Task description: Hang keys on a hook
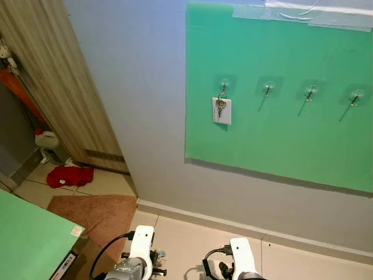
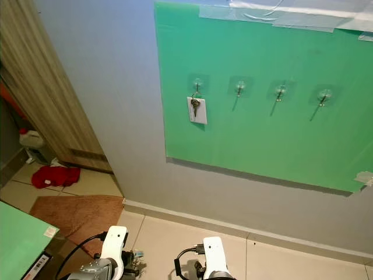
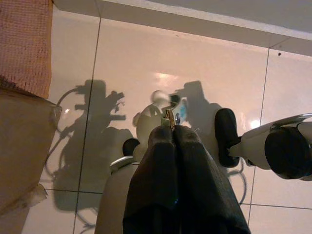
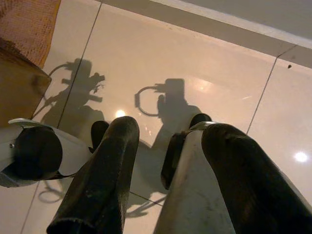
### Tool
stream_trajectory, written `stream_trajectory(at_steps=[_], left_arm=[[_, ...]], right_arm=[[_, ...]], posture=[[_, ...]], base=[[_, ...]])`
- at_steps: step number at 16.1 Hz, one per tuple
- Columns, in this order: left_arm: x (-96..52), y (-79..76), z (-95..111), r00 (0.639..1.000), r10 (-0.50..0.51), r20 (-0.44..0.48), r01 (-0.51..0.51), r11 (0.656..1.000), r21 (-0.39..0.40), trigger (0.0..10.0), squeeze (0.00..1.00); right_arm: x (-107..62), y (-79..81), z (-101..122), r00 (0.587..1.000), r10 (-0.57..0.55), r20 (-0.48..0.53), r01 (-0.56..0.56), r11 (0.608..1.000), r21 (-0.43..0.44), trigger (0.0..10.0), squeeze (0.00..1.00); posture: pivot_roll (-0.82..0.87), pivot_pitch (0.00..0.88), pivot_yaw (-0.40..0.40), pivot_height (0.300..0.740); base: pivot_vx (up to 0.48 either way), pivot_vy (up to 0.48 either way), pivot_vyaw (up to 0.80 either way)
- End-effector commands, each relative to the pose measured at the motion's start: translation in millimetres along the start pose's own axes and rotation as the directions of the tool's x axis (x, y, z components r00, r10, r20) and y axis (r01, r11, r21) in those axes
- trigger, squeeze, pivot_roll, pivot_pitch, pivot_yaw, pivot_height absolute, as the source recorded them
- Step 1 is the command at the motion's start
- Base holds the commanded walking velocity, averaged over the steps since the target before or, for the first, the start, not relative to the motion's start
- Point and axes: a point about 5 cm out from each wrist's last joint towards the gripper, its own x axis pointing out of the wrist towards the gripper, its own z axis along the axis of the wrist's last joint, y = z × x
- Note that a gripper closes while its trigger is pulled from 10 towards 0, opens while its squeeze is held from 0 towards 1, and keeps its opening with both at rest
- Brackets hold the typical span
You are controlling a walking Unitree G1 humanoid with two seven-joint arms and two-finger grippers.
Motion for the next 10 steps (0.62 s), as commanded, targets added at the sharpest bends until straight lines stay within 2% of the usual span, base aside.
stream_trajectory(at_steps=[1,4,5,6,10], left_arm=[[-0.4,2.8,1.7,1.0,0.011,0.001,-0.011,1.0,0.005,0.0,0.0],[-0.5,3.2,1.0,1.0,0.014,0.004,-0.014,1.0,-0.003,0.0,0.0],[-0.6,3.7,0.5,1.0,0.02,0.008,-0.02,0.999,-0.025,0.0,0.0],[-0.7,3.8,0.2,1.0,0.022,0.009,-0.022,0.999,-0.031,0.0,0.0],[-0.7,4.3,1.1,1.0,0.023,0.01,-0.023,0.999,-0.032,0.0,0.0]], right_arm=[[0.3,-2.0,4.0,1.0,-0.005,0.017,0.005,1.0,-0.006,10.0,0.0],[0.1,-6.6,6.9,0.999,-0.012,0.036,0.011,0.999,0.053,10.0,0.0],[0.2,-7.2,6.8,1.0,-0.003,0.031,-0.001,0.991,0.131,10.0,0.0],[0.4,-6.8,7.4,0.999,0.005,0.032,-0.01,0.988,0.152,10.0,0.0],[1.1,-7.0,12.1,0.999,0.003,0.037,-0.008,0.99,0.14,10.0,0.0]], posture=[[-0.15,0.0,0.061,0.707],[-0.15,0.0,0.059,0.707],[-0.15,0.0,0.064,0.707],[-0.15,0.0,0.064,0.707],[-0.15,0.0,0.054,0.707]], base=[[0.0,0.0,0.0],[0.0,0.0,0.0],[0.0,0.0,0.0],[0.0,0.0,0.0],[0.0,0.0,0.0]])
